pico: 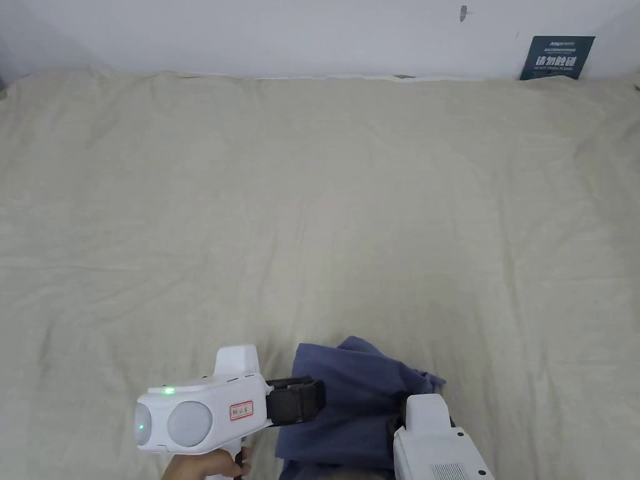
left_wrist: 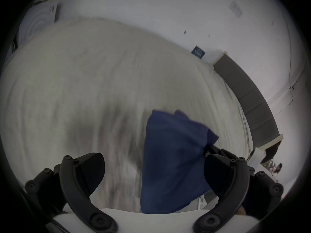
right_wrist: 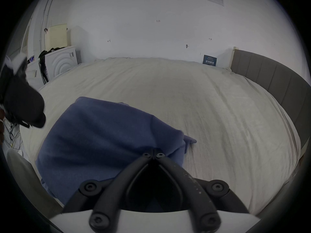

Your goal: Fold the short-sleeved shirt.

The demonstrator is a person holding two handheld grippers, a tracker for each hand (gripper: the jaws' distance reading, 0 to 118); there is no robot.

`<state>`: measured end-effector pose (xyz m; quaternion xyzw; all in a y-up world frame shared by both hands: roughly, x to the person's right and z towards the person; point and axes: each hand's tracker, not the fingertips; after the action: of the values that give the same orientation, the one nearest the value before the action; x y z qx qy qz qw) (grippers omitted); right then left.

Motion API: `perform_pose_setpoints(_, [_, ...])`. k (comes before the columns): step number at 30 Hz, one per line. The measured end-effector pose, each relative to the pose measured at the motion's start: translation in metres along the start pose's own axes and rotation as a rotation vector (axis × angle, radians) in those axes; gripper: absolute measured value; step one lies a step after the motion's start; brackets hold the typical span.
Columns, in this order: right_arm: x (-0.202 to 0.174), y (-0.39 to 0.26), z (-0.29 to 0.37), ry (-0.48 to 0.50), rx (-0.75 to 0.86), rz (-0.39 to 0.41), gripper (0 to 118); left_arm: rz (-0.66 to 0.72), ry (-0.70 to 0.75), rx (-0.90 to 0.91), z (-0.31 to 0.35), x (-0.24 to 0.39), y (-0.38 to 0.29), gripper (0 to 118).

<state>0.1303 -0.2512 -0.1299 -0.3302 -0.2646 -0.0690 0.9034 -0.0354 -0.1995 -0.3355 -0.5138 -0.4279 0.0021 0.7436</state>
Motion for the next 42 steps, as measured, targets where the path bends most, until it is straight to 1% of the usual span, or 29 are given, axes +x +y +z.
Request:
perform_pose_setpoints(1, [0.000,0.000,0.000,0.002,0.000,-0.002,2,0.006,-0.019,-0.036,-0.007,-0.003,0.002,112])
perform_pose_setpoints(2, [0.001,0.000,0.000,0.004,0.001,-0.002,1,0.020,-0.018,-0.060,-0.012,-0.006,0.001,102])
perform_pose_setpoints(5, [0.002,-0.001,0.001,0.009,0.002,0.002,2,0.049,-0.086,-0.136,-0.024,-0.012,0.007,84])
perform_pose_setpoints(7, [0.002,-0.001,0.002,0.013,0.001,0.003,2,0.073,-0.148,-0.164,-0.028,-0.012,0.007,44])
perform_pose_setpoints(9, [0.003,-0.001,0.002,0.016,0.002,0.005,1,0.069,-0.124,-0.164,-0.030,-0.012,0.010,39])
perform_pose_setpoints(10, [0.003,-0.001,0.002,0.020,0.001,0.003,2,0.059,-0.131,-0.173,-0.031,-0.013,0.009,26])
perform_pose_setpoints(11, [0.004,0.001,0.003,0.023,-0.001,0.004,2,0.075,-0.153,-0.179,-0.031,-0.013,0.009,20])
perform_pose_setpoints(12, [0.005,0.004,0.005,0.025,-0.008,0.012,2,0.092,-0.147,-0.178,-0.029,-0.010,0.009,19])
perform_pose_setpoints(15, [0.009,0.016,0.010,0.038,-0.019,0.019,2,0.066,-0.139,-0.152,-0.018,-0.005,0.011,16])
perform_pose_setpoints(18, [0.012,0.035,0.023,0.031,0.044,0.002,2,0.074,-0.151,-0.111,-0.002,-0.012,0.021,16])
perform_pose_setpoints(21, [0.015,0.062,0.035,0.032,0.101,-0.012,2,0.042,-0.107,-0.068,0.021,-0.033,0.039,16])
perform_pose_setpoints(24, [0.013,0.084,0.045,0.029,0.157,-0.008,2,0.017,-0.004,-0.035,0.048,-0.073,0.063,16])
perform_pose_setpoints(27, [0.007,0.102,0.050,0.025,0.192,-0.004,2,0.028,0.110,-0.004,0.076,-0.125,0.090,16])
perform_pose_setpoints(29, [0.001,0.113,0.051,0.024,0.214,0.005,2,0.016,0.197,0.021,0.094,-0.161,0.107,16])
perform_pose_setpoints(31, [-0.006,0.122,0.049,0.025,0.221,0.010,2,0.005,0.316,0.032,0.113,-0.196,0.125,16])
perform_pose_setpoints(37, [-0.027,0.141,0.037,0.028,0.239,0.021,2,0.065,0.543,0.041,0.154,-0.292,0.162,16])
perform_pose_setpoints(39, [-0.030,0.145,0.032,0.026,0.239,0.018,2,0.085,0.595,0.028,0.162,-0.313,0.167,16])
perform_pose_setpoints(42, [-0.032,0.149,0.025,0.021,0.227,0.017,2,0.144,0.634,0.043,0.168,-0.334,0.168,16])
